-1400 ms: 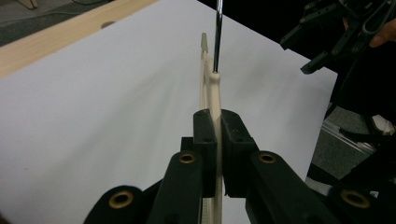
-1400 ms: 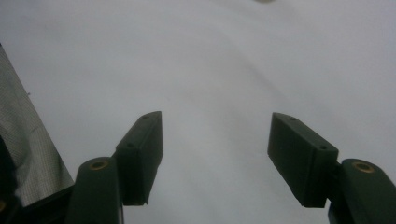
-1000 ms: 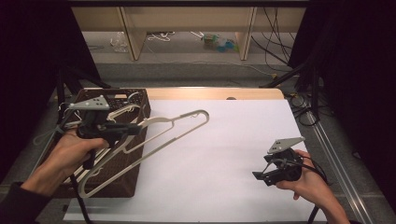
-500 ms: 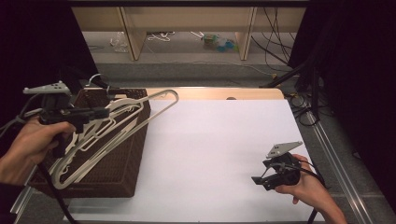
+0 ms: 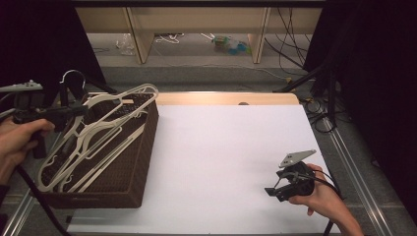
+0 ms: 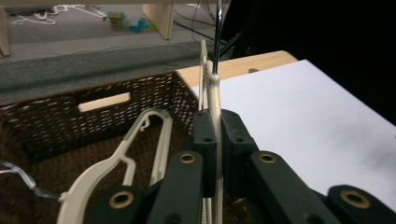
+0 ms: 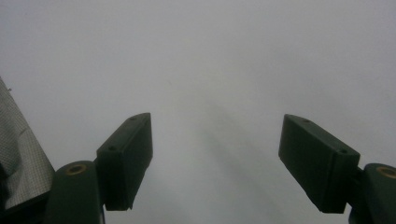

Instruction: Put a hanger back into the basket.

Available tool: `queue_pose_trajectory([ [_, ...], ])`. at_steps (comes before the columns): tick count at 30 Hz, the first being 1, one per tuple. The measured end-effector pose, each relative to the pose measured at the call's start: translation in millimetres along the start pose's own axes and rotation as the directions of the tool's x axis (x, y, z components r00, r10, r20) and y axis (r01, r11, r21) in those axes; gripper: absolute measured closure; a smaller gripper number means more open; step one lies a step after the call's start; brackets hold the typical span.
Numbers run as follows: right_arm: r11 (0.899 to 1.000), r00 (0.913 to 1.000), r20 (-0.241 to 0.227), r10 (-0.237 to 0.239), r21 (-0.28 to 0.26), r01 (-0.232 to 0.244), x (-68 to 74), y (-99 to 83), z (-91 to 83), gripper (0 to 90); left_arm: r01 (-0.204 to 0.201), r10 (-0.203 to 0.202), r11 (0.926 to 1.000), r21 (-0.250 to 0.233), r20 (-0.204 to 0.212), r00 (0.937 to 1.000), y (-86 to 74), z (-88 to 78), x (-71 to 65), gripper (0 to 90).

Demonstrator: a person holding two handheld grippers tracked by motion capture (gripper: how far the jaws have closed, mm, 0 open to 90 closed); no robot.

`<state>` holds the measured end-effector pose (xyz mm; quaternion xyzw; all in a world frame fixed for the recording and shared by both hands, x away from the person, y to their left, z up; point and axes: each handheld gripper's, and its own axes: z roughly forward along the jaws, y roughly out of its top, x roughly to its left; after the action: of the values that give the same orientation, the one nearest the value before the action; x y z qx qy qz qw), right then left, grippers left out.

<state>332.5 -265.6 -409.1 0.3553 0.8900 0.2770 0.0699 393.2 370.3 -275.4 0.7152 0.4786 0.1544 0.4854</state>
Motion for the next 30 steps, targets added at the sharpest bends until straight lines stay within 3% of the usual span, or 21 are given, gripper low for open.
queue_pose_trajectory([
  [9, 1.000, 0.9998, -0.006, -0.019, 0.000, 0.019, -1.6, -1.2, 3.4, 27.2, 0.025, -0.025, 0.9995, 0.017, -0.031, 0.9992, -4.6, 2.4, 29.8, 85.8],
  [19, 1.000, 0.9998, -0.011, -0.017, 0.005, 0.017, -1.6, -1.2, 4.0, 27.3, -0.025, 0.026, 0.9979, 0.059, -0.020, 0.9995, -20.4, 23.9, 41.2, 85.7],
  [26, 1.000, 0.9998, -0.010, -0.016, 0.010, 0.016, -2.3, -2.0, 3.8, 27.3, -0.004, 0.006, 0.9970, 0.078, -0.030, 0.9995, -35.7, 38.5, 54.7, 85.7],
  [30, 1.000, 0.9999, -0.010, -0.009, 0.010, 0.009, -1.7, -2.6, 6.7, 27.3, 0.020, -0.017, 0.9977, 0.066, -0.038, 0.9991, -40.8, 38.4, 63.0, 85.5],
])
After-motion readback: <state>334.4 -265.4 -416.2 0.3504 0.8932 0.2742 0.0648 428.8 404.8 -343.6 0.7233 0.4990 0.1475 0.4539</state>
